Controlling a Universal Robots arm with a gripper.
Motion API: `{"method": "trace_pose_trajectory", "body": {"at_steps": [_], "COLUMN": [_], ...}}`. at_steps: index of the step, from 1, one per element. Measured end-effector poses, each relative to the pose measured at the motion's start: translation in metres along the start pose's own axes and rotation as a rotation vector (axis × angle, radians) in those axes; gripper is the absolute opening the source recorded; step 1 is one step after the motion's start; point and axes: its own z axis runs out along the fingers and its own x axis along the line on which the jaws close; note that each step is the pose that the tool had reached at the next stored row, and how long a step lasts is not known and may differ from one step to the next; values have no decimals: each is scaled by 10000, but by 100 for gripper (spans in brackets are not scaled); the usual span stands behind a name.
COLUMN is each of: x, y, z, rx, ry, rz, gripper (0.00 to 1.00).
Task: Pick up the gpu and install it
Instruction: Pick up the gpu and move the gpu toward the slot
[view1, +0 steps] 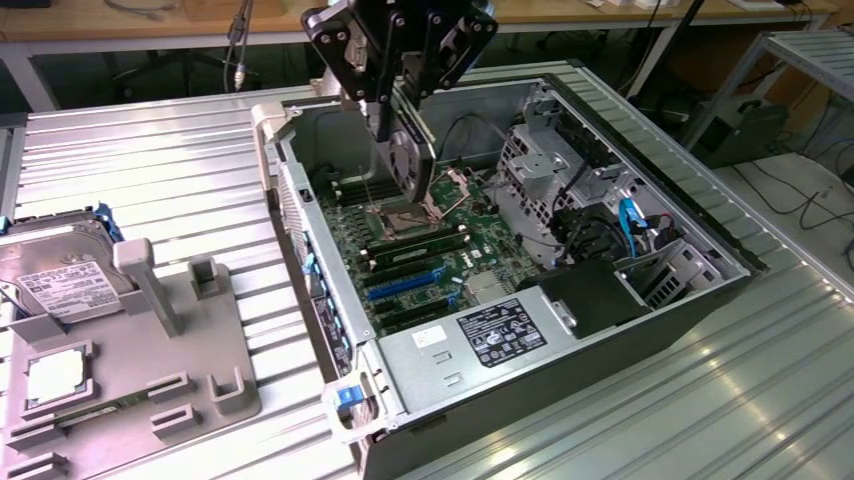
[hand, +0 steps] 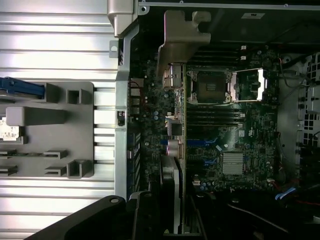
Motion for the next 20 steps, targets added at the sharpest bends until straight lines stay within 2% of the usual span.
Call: {"method": "trace_pose_trajectory", "body": {"at_steps": [20], "x": [-169], "y": [-3], "z": [1], "rx": [0], "ry": [0], "rz": [0], "gripper": [28]}}
